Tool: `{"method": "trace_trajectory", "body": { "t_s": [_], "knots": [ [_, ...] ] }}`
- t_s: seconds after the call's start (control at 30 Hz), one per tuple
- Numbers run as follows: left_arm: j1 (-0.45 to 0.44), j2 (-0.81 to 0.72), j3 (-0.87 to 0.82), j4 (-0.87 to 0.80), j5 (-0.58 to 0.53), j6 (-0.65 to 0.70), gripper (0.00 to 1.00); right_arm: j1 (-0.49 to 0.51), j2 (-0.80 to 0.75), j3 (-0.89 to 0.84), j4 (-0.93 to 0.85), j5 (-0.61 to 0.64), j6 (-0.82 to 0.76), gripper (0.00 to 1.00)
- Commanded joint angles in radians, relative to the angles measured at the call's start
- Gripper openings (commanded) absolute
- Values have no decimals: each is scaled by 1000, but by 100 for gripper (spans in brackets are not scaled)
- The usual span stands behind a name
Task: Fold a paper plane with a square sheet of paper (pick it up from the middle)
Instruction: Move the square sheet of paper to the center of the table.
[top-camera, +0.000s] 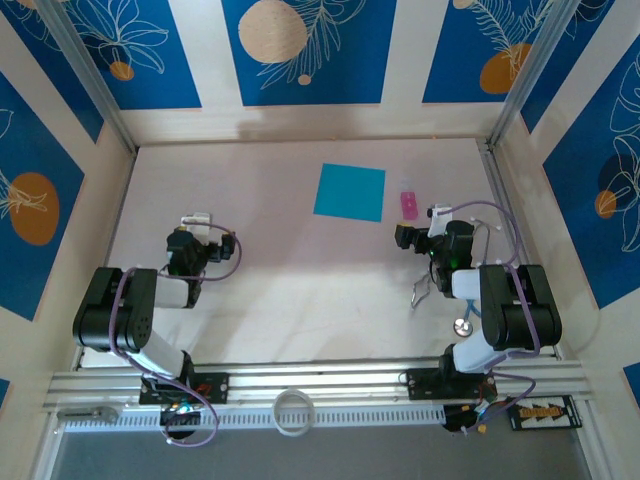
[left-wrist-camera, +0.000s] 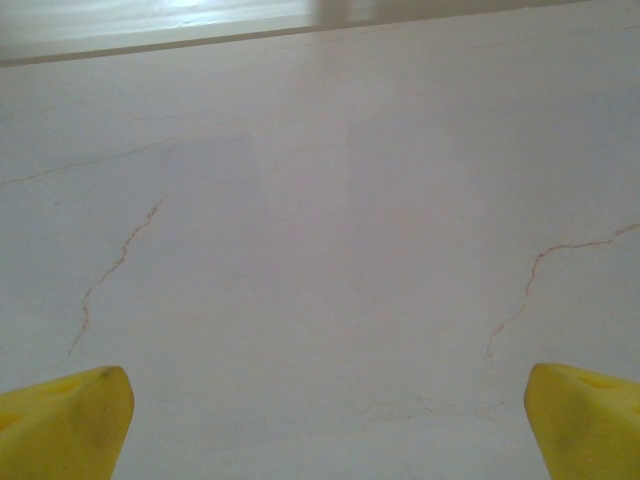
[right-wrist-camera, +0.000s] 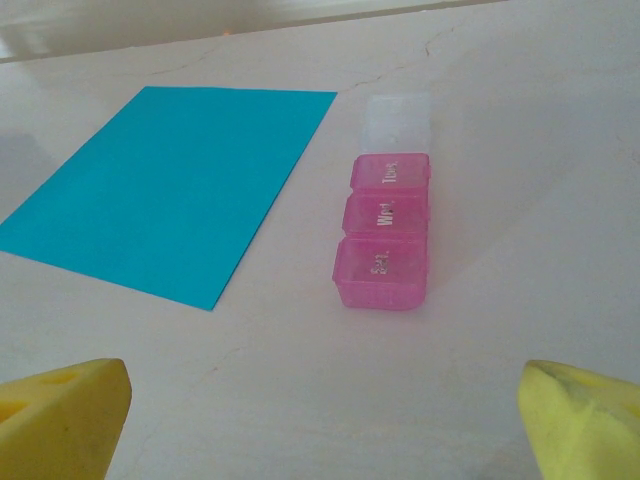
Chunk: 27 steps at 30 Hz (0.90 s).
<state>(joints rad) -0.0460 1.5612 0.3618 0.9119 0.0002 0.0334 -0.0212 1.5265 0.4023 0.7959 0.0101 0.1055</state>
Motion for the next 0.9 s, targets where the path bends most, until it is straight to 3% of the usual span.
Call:
{"method": "trace_trajectory", "body": {
  "t_s": [0.0, 0.23, 0.33, 0.5, 0.6, 0.67, 0.77, 0.83, 0.87],
  "knots": [
    [1, 2, 20, 13, 26, 10, 100, -2, -3, 17, 3, -12, -5, 99],
    [1, -15, -4, 46, 45, 15, 100, 19, -11, 10, 15, 18, -20, 99],
    [3, -82, -6, -20, 38, 8, 100, 29, -41, 28, -39, 49, -21, 99],
    [5, -229, 120, -386, 7, -45, 100, -10, -160, 121, -326, 61, 82, 99],
    [5, -261, 220, -601, -83, -197, 100, -20, -206, 214, -588, 160, 229, 99],
    [5, -270, 317, -793, -84, -280, 100, -25, -221, 311, -801, 191, 368, 99],
    [7, -270, 415, -961, -12, -294, 100, -65, -201, 432, -993, -56, 401, 99],
    [8, -262, 449, -1021, 25, -362, 100, -74, -180, 448, -982, -222, 425, 99],
    [10, -253, 451, -1011, 101, -368, 100, -70, -169, 448, -957, -301, 440, 99]
  ]
}}
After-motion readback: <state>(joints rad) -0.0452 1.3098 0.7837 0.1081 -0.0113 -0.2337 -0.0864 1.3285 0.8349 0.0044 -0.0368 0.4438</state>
